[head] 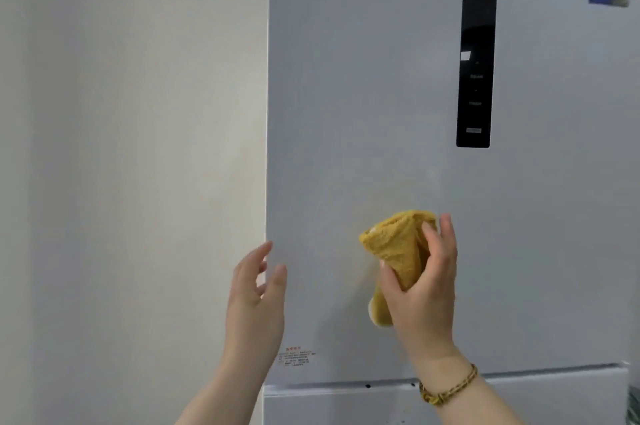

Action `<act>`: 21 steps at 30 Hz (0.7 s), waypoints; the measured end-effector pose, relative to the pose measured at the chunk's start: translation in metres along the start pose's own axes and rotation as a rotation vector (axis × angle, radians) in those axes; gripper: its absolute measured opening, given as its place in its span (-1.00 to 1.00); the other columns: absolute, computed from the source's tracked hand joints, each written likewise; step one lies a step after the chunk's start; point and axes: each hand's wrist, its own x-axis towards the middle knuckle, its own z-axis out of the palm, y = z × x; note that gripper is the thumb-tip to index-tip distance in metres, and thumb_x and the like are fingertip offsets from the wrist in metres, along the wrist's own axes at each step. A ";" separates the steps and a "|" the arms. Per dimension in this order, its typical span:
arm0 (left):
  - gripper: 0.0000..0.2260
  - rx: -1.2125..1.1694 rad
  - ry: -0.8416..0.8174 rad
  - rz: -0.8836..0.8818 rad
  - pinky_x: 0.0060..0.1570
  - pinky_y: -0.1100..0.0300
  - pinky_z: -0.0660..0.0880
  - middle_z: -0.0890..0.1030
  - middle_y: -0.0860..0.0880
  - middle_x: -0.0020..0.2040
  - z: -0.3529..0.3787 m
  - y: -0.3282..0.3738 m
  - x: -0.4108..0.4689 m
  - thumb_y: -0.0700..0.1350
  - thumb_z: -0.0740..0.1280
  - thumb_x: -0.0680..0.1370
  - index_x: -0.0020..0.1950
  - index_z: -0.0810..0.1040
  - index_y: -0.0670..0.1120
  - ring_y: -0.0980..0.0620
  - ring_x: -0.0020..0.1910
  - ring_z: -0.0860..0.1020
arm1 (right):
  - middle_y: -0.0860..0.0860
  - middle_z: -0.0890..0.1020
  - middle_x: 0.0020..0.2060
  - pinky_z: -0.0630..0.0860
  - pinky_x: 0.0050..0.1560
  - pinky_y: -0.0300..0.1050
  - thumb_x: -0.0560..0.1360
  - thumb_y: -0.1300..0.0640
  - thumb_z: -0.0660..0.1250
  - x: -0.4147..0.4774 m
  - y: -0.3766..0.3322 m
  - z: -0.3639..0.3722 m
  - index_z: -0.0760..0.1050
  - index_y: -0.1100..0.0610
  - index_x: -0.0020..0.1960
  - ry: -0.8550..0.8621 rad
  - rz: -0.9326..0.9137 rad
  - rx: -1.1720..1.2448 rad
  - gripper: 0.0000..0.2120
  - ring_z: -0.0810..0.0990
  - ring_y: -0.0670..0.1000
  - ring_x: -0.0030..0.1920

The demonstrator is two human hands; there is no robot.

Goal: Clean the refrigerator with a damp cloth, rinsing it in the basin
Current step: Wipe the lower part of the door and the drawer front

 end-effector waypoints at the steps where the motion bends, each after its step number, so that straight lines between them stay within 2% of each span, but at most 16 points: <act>1: -0.66 0.040 0.006 0.028 0.11 0.23 0.34 0.41 0.08 0.23 0.000 0.002 0.008 -0.12 0.18 0.57 0.34 0.34 0.07 0.14 0.15 0.43 | 0.24 0.21 0.38 0.27 0.28 0.04 0.36 0.02 0.22 0.018 0.003 0.003 0.22 0.12 0.25 0.049 -0.036 -0.039 -0.50 0.17 0.11 0.36; 4: -0.57 0.020 -0.041 -0.005 0.19 0.19 0.28 0.33 0.05 0.34 0.004 0.009 0.027 -0.06 0.17 0.57 0.43 0.20 0.10 0.09 0.29 0.34 | 0.39 0.33 0.30 0.29 0.22 0.06 0.39 -0.03 0.20 0.063 0.008 0.023 0.28 0.15 0.19 0.145 -0.017 -0.242 -0.56 0.29 0.24 0.30; 6: -0.59 -0.030 -0.092 -0.051 0.20 0.14 0.33 0.35 0.03 0.36 0.007 0.009 0.033 -0.04 0.15 0.57 0.42 0.21 0.08 0.05 0.28 0.39 | 0.39 0.36 0.29 0.28 0.24 0.13 0.40 -0.08 0.16 0.068 0.002 0.043 0.29 0.17 0.21 0.103 -0.025 -0.397 -0.53 0.31 0.28 0.30; 7: -0.60 -0.040 -0.093 -0.058 0.15 0.15 0.35 0.37 0.05 0.33 0.008 0.009 0.033 -0.04 0.14 0.58 0.42 0.22 0.07 0.06 0.22 0.42 | 0.37 0.34 0.31 0.20 0.27 0.14 0.40 -0.11 0.13 0.064 -0.001 0.052 0.28 0.18 0.23 0.070 -0.073 -0.435 -0.49 0.25 0.27 0.32; 8: -0.61 -0.055 -0.077 -0.057 0.08 0.21 0.34 0.39 0.09 0.27 0.009 0.011 0.033 -0.05 0.13 0.58 0.42 0.23 0.05 0.11 0.14 0.44 | 0.33 0.30 0.34 0.11 0.29 0.13 0.40 -0.12 0.11 0.056 -0.004 0.061 0.27 0.18 0.26 0.023 -0.162 -0.457 -0.46 0.19 0.25 0.34; 10: -0.62 -0.098 -0.041 -0.052 0.01 0.30 0.30 0.38 0.12 0.17 0.011 0.014 0.034 -0.06 0.12 0.59 0.42 0.24 0.02 0.18 0.01 0.43 | 0.20 0.21 0.38 0.02 0.35 0.09 0.44 -0.12 0.09 0.038 -0.006 0.070 0.24 0.16 0.32 -0.134 -0.451 -0.487 -0.46 0.06 0.18 0.43; 12: -0.63 -0.123 -0.020 -0.039 0.07 0.28 0.25 0.38 0.10 0.20 0.012 0.018 0.038 -0.06 0.10 0.60 0.42 0.25 0.01 0.17 0.07 0.38 | 0.14 0.22 0.40 -0.02 0.41 0.05 0.48 -0.09 0.11 0.041 0.004 0.066 0.25 0.11 0.33 -0.286 -0.770 -0.473 -0.51 0.00 0.11 0.48; 14: -0.63 -0.127 -0.005 -0.022 0.11 0.25 0.24 0.37 0.07 0.31 0.012 0.023 0.044 -0.03 0.09 0.60 0.42 0.24 0.03 0.15 0.14 0.35 | 0.11 0.33 0.39 0.03 0.40 0.06 0.46 -0.09 0.14 0.074 0.014 0.053 0.29 0.08 0.30 -0.365 -0.979 -0.479 -0.54 0.18 0.12 0.41; 15: -0.63 -0.122 -0.009 -0.017 0.11 0.23 0.25 0.36 0.06 0.35 0.012 0.025 0.048 -0.01 0.08 0.60 0.42 0.24 0.05 0.15 0.15 0.36 | 0.11 0.37 0.35 0.06 0.38 0.08 0.45 -0.10 0.14 0.094 0.016 0.047 0.31 0.07 0.29 -0.372 -1.022 -0.513 -0.54 0.26 0.14 0.36; 16: -0.62 -0.113 -0.021 -0.008 0.11 0.22 0.26 0.35 0.07 0.37 0.013 0.027 0.051 0.01 0.08 0.60 0.42 0.23 0.07 0.14 0.15 0.36 | 0.14 0.40 0.32 0.10 0.36 0.11 0.43 -0.11 0.13 0.117 0.020 0.042 0.31 0.08 0.28 -0.335 -1.014 -0.562 -0.53 0.32 0.17 0.32; 18: -0.62 -0.094 -0.051 0.010 0.13 0.19 0.28 0.35 0.10 0.37 0.014 0.031 0.057 0.04 0.08 0.59 0.41 0.24 0.10 0.14 0.16 0.37 | 0.23 0.45 0.29 0.16 0.35 0.15 0.42 -0.11 0.09 0.163 0.025 0.029 0.36 0.13 0.29 -0.184 -0.824 -0.660 -0.47 0.43 0.25 0.27; 19: -0.63 -0.093 -0.060 0.013 0.14 0.18 0.29 0.36 0.11 0.36 0.015 0.032 0.058 0.05 0.08 0.59 0.41 0.24 0.11 0.14 0.17 0.37 | 0.26 0.39 0.33 0.14 0.37 0.18 0.44 -0.11 0.07 0.180 0.023 0.023 0.36 0.16 0.33 -0.129 -0.656 -0.662 -0.45 0.40 0.28 0.30; 21: -0.64 -0.106 -0.054 0.021 0.16 0.16 0.30 0.38 0.12 0.34 0.018 0.034 0.059 0.05 0.07 0.59 0.39 0.27 0.12 0.14 0.19 0.38 | 0.25 0.11 0.46 -0.03 0.43 0.17 0.53 -0.10 0.05 0.200 0.009 0.021 0.20 0.18 0.44 -0.059 -0.221 -0.565 -0.43 0.12 0.27 0.45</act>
